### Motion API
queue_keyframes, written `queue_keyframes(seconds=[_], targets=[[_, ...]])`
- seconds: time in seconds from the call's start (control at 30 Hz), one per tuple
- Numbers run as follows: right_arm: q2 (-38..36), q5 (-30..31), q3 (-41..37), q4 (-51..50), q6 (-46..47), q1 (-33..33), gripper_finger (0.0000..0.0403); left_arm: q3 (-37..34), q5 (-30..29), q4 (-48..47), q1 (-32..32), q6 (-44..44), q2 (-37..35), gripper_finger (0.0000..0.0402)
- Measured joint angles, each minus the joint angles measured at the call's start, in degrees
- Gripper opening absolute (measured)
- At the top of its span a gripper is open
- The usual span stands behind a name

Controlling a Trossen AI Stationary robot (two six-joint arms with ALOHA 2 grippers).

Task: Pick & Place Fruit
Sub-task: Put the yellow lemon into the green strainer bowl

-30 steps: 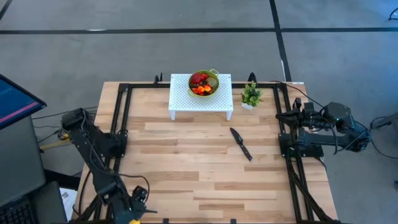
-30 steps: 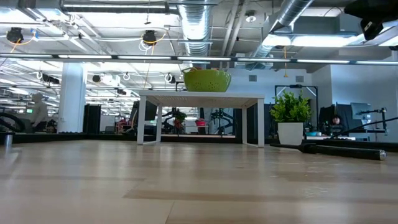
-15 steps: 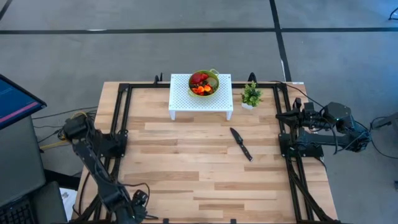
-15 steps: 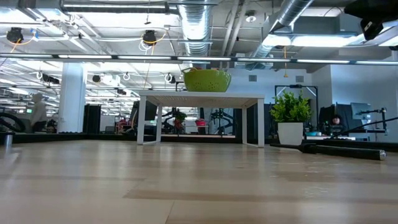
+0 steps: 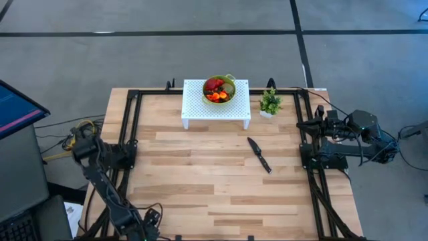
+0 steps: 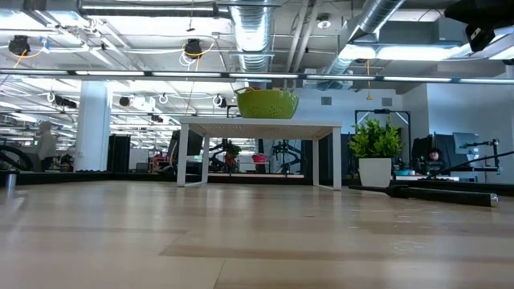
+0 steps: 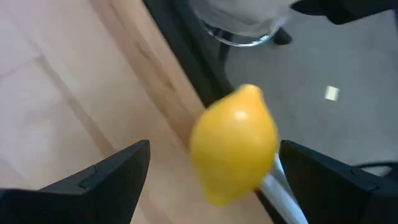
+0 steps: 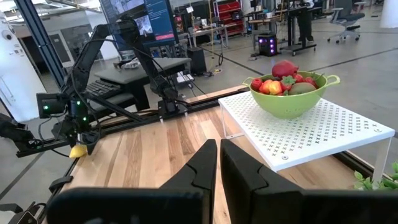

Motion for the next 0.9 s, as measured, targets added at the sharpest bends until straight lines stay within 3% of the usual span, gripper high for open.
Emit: queue_keyframes(seconds=[0.47,0.9], targets=[[0.00,0.00,0.00,-0.01,0.00,-0.02,0.0017,0.09,-6.22,0.70,-0.62,-0.28,1.88,0.0342],[0.00,0.00,-0.02,0.01,0.00,-0.02,0.0017,-0.07,-10.01,0.22,-0.43,-0.34,2.01,0.0220]])
